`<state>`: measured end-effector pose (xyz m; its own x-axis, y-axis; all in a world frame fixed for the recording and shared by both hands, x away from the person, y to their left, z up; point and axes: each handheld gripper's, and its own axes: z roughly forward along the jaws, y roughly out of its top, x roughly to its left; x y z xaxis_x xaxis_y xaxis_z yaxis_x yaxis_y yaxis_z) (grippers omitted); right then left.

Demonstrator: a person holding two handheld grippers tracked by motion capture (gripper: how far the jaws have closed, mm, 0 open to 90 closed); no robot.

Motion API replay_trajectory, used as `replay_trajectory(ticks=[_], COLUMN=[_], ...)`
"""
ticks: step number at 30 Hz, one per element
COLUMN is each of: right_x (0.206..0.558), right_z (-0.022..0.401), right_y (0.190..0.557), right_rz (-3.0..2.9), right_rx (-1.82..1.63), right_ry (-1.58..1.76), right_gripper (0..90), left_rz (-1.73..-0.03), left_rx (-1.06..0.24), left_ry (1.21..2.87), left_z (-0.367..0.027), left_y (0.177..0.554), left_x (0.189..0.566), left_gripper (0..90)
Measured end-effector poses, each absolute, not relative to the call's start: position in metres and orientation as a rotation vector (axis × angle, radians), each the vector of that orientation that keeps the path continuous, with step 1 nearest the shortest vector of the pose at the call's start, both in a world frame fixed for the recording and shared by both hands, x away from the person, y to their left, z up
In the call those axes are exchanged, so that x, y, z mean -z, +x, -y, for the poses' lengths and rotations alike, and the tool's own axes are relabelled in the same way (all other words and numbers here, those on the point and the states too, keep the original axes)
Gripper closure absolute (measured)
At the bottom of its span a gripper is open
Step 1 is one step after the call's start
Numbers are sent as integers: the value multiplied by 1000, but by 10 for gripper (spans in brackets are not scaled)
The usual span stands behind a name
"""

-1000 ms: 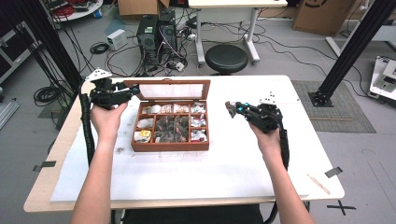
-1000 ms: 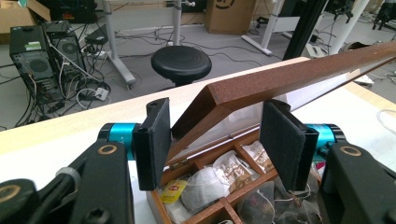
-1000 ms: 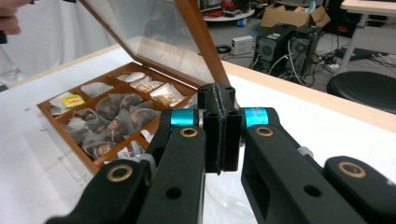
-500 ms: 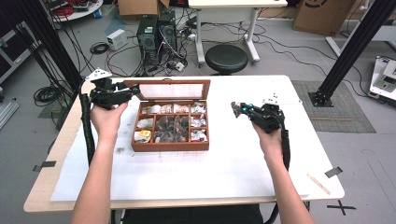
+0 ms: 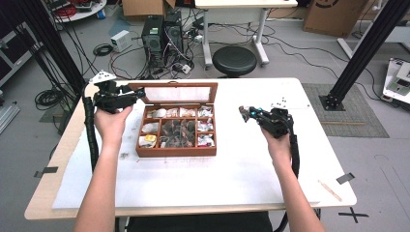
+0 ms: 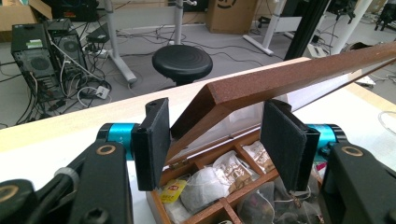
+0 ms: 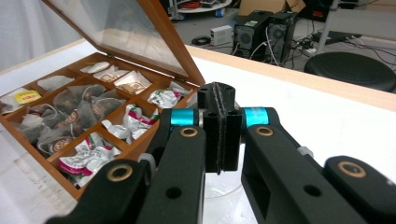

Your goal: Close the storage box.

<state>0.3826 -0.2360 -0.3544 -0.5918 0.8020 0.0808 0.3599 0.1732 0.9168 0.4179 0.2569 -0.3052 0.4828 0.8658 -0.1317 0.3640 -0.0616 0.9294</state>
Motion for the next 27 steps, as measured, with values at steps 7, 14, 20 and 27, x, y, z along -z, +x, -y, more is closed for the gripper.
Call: replay_trajectory(ticks=[7, 14, 20, 27], right_x=[358, 361, 363, 367], right_z=[238, 233, 230, 228], right_y=[385, 385, 384, 385], right_rz=[-2032, -2055, -2074, -2096], right_rx=[-1392, -1376, -1352, -1328], right_ry=[1110, 1097, 1091, 1090], right_gripper=[900, 900, 900, 900], left_rz=[-1075, -1074, -1075, -1074], left_rx=[-582, -584, -585, -585], left_ry=[1649, 1656, 1656, 1657], left_z=[-257, -257, -256, -256], left_y=[418, 418, 418, 418], left_x=[305, 305, 305, 305], left_gripper=[431, 430, 430, 430])
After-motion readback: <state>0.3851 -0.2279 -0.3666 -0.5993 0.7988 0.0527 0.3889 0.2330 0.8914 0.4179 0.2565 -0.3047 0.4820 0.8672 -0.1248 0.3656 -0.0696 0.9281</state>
